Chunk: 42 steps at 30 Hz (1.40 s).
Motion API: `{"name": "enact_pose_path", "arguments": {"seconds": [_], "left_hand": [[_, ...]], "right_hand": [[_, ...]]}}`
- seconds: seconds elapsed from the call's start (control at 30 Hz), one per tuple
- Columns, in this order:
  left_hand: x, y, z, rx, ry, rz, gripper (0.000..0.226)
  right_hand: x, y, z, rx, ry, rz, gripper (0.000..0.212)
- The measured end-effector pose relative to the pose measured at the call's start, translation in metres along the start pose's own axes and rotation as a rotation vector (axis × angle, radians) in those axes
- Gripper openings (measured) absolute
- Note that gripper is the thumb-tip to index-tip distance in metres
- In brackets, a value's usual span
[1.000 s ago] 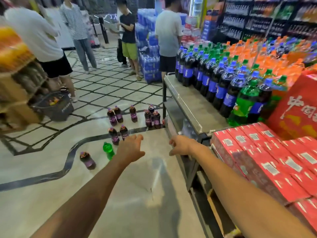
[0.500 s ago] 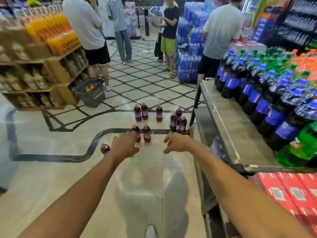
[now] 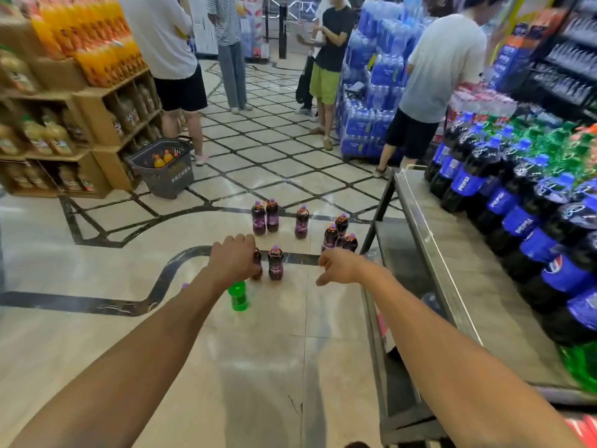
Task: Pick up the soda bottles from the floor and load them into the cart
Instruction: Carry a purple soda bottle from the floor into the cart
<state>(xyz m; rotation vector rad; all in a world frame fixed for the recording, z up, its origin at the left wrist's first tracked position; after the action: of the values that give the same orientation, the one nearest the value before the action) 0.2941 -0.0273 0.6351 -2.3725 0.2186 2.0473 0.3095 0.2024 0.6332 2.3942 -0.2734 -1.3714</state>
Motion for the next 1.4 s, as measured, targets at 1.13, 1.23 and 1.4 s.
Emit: {"name": "enact_pose_path", "arguments": {"seconds": [1.13, 1.23, 1.4], "left_hand": [[0.005, 0.055, 0.423, -0.045, 0.209, 0.049, 0.056], [0.023, 0.075, 0.459, -0.049, 0.254, 0.014, 0.054], [0.044, 0.111, 0.520, -0.069, 0.316, -0.032, 0.056]], "right_hand": [[-0.167, -0.008, 0.435, -0.093, 0.040, -0.361, 0.033], [-0.164, -0.006, 0.478, -0.066, 0.082, -0.357, 0.033], [-0.167, -0.010, 0.538, -0.015, 0.142, -0.341, 0.038]]}}
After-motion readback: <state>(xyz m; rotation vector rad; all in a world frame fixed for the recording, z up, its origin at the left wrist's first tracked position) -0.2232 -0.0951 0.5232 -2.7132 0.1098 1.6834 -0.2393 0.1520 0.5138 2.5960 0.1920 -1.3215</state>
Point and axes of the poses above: each hand's wrist, its own z-axis towards the middle knuckle, its own x-axis out of the palm, y = z × x, the point moved 8 cm from there along z, towards the middle knuckle, and after that the axes turned 6 degrees about z, right-handed, at the moved point
